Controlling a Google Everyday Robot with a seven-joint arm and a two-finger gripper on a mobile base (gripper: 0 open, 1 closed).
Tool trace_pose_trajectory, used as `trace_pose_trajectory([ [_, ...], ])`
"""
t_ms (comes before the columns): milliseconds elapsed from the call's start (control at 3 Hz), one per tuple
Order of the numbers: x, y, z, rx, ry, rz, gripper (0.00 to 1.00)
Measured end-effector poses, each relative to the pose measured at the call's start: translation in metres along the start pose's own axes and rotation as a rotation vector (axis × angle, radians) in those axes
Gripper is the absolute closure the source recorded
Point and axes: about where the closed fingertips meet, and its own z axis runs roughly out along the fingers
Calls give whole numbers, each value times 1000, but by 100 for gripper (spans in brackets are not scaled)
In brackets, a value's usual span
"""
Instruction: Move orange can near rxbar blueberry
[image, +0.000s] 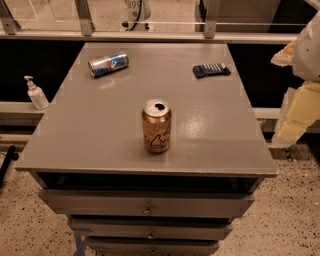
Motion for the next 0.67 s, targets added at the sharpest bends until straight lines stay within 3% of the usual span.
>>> trace_pose_trajectory([
  [333,0,0,0,0,0,0,0],
  [667,-3,0,12,-19,-78,20,0],
])
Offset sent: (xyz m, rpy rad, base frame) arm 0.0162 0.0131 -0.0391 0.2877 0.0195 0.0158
